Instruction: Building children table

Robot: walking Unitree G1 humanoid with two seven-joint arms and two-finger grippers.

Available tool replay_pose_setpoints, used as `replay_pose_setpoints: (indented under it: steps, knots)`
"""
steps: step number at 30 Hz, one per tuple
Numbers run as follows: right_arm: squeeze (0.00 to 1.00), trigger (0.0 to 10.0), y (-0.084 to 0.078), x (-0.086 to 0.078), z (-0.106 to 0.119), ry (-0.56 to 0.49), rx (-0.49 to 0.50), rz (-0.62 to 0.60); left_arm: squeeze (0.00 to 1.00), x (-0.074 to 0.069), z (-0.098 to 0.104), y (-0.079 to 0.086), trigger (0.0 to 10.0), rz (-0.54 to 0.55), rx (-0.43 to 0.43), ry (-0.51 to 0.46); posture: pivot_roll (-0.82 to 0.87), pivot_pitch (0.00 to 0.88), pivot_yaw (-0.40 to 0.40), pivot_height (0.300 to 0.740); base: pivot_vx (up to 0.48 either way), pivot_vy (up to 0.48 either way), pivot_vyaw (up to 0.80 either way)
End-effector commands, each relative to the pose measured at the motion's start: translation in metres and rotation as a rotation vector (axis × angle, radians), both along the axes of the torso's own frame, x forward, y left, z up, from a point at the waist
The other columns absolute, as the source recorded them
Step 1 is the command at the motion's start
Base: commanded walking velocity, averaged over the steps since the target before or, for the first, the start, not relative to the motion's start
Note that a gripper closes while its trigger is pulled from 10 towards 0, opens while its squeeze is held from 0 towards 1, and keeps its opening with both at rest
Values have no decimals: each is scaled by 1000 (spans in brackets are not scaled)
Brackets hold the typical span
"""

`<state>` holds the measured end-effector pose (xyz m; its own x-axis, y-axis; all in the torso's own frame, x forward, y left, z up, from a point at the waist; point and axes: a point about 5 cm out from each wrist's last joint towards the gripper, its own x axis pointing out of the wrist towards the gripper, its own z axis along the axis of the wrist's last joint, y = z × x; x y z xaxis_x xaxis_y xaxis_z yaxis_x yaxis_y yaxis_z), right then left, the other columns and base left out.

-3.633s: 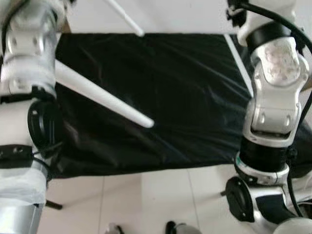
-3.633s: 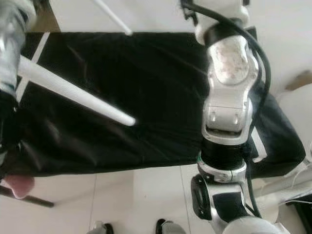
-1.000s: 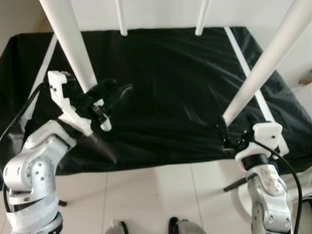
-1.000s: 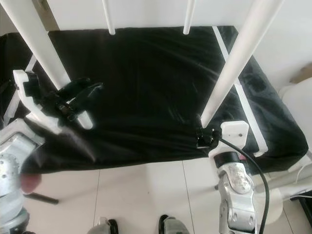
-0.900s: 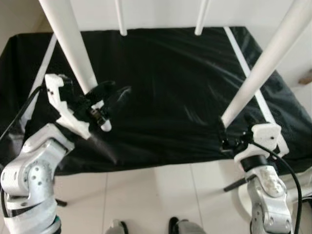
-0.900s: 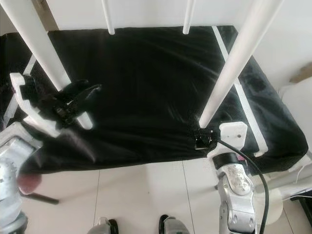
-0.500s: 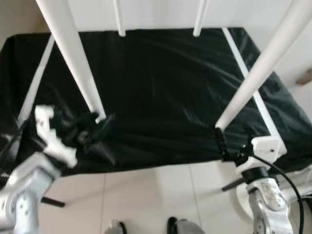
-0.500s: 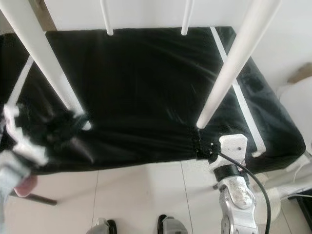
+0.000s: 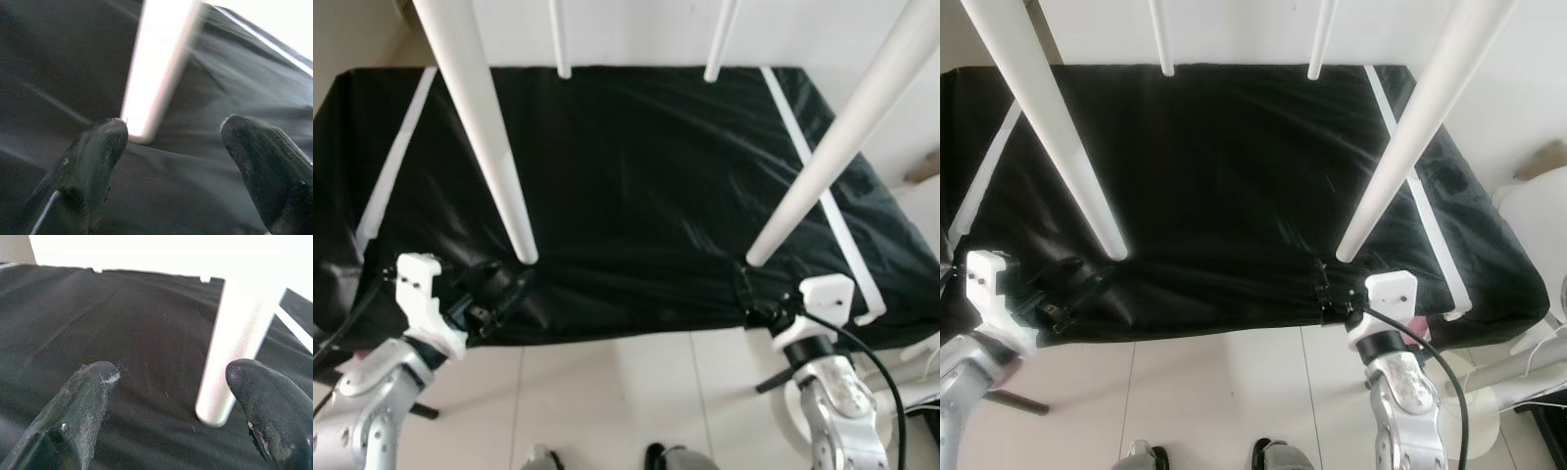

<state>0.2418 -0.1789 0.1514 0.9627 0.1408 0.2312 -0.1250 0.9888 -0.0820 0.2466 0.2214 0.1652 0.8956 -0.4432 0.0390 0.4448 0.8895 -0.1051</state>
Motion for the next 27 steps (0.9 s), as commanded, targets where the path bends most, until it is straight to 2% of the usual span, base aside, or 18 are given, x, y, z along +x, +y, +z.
replay_pose_setpoints:
  steps: [1,3,7,13,16,18,21,22,27]
  knots:
    - [0,10000,0,0,-5,13,5,2,0,1,-7,5,10000,73,7,23,64,117,-41,740,0,0,0]
    - [0,10000,4,3,-7,16,4,27,0,1,-14,-5,10000,132,5,-2,78,95,-48,740,0,0,0]
    - [0,10000,8,2,-12,27,11,66,0,-2,-17,-14,10000,157,-10,-27,83,89,-50,740,0,0,0]
    - [0,10000,11,0,-18,33,1,91,0,-6,-25,-23,10000,164,-25,-39,90,66,-54,740,0,0,0]
    - [0,10000,17,-3,-23,35,-52,163,0,-8,-30,-35,10000,158,15,-106,100,41,-66,740,0,0,0]
    - [0,10000,18,-4,-24,37,-62,175,0,-8,-30,-37,10000,155,21,-119,100,41,-66,740,0,0,0]
    - [0,10000,16,-4,-27,48,-71,187,0,-10,-27,-44,10000,106,25,-148,97,35,-65,740,0,0,0]
    - [0,10000,13,-5,-29,54,-83,208,0,-13,-25,-51,10000,58,37,-175,95,32,-64,740,0,0,0]
    - [0,10000,12,-8,-30,57,-77,251,0,-21,-22,-58,10000,-28,40,-219,92,31,-61,740,0,0,0]
